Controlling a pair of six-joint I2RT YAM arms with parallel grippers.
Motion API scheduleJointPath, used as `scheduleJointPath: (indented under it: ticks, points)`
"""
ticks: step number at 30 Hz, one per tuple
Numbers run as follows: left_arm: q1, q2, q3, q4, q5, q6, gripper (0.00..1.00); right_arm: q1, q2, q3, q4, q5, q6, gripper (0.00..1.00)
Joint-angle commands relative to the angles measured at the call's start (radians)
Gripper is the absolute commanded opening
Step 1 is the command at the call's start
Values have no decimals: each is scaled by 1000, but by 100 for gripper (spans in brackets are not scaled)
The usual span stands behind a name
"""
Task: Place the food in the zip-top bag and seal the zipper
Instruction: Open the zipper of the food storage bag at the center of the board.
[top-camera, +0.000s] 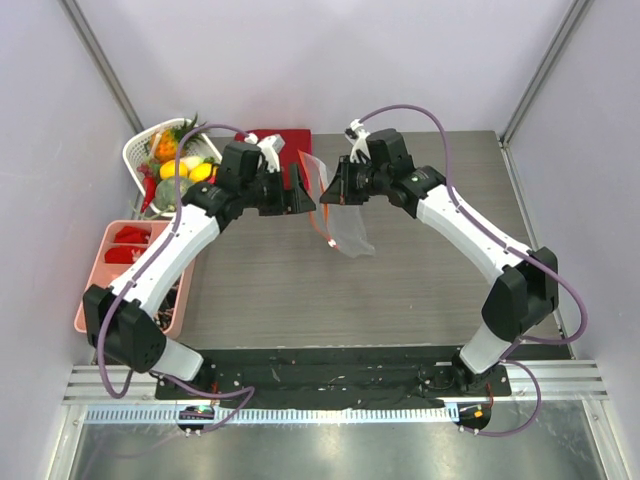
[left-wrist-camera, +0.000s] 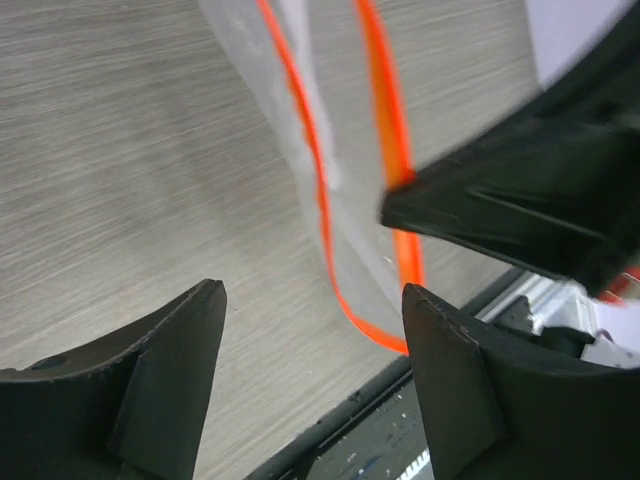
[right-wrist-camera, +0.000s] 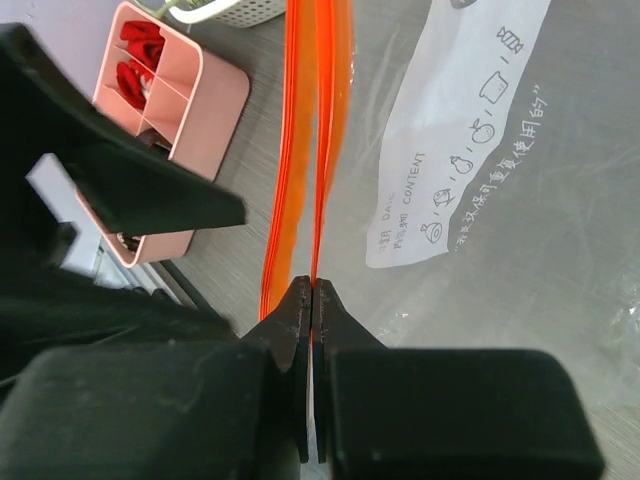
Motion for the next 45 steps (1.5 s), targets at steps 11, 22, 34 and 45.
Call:
scheduleJointPath:
  ticks: [11,22,34,45]
  points:
    - [99,91,15,20,-15,2,17,-17,-152,-70,24,-8,-28,1]
    - [-29,-38,-38,29,100,104,0,-46,-149,-62,-10,58,-151,46]
    - [-50,-10,13,-24,123,111,0,-48,-81,-21,-11,-67,-158,31]
    - [105,-30,-25,-63,-27,150,0,-95,-170,-41,-198,-61,-261,1]
